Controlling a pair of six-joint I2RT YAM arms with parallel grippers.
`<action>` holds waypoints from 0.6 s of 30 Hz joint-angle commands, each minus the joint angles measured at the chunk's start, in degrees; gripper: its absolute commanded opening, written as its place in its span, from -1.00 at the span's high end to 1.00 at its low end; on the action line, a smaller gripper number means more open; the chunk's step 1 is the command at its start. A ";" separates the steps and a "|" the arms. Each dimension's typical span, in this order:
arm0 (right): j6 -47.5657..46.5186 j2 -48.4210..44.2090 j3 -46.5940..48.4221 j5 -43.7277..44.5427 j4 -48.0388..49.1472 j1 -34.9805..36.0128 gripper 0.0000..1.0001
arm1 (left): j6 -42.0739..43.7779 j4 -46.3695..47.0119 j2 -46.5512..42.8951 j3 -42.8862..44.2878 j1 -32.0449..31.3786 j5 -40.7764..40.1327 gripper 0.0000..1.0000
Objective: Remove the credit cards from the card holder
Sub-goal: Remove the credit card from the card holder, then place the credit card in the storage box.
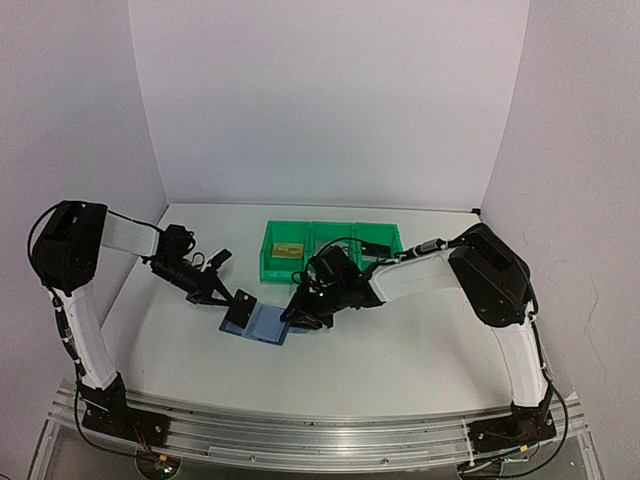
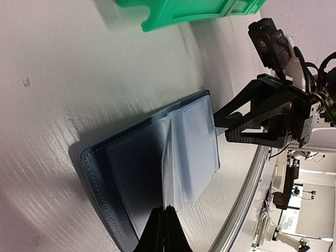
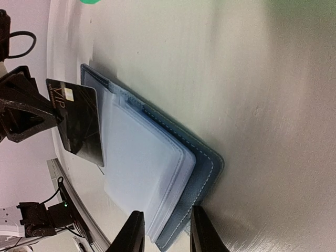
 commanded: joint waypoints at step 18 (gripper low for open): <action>-8.56 -1.50 8.99 0.44 1.27 -0.31 -0.04 | -1.13 -0.57 -7.10 2.67 0.30 4.81 1.00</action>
